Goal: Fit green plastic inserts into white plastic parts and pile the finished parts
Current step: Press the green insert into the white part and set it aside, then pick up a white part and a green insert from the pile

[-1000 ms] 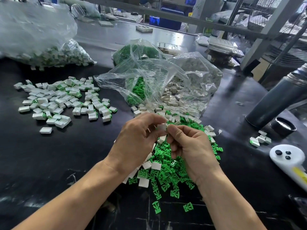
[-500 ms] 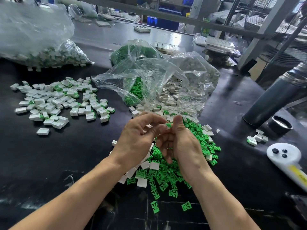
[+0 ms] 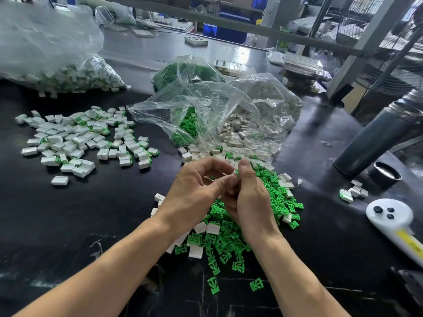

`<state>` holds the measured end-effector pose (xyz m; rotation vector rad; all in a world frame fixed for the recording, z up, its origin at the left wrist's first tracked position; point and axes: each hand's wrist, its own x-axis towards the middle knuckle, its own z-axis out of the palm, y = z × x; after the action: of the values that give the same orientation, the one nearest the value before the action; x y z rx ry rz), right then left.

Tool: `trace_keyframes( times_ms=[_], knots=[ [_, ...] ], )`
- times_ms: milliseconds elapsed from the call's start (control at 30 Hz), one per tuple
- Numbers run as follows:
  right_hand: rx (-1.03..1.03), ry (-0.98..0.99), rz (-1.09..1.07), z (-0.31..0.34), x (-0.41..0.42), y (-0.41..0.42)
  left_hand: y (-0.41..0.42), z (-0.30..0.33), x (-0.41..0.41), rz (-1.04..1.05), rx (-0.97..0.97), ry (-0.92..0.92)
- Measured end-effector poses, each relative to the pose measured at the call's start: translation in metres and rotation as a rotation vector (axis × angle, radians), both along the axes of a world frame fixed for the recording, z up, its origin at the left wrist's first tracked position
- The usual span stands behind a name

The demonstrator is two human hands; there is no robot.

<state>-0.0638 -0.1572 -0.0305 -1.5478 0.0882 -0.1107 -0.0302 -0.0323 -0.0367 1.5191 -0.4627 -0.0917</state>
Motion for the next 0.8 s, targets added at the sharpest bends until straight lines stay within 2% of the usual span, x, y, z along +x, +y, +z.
trace_keyframes(
  times_ms=[200,800],
  knots=[
    [-0.159,-0.047,-0.151,-0.0094,0.0064,0.0028,-0.0032,-0.0014,-0.0024,0.030,0.004,0.016],
    [-0.267,-0.100,-0.250,-0.0081,0.0095,0.0055,-0.0016,0.0032,-0.0059,0.057,-0.005,0.025]
  ],
)
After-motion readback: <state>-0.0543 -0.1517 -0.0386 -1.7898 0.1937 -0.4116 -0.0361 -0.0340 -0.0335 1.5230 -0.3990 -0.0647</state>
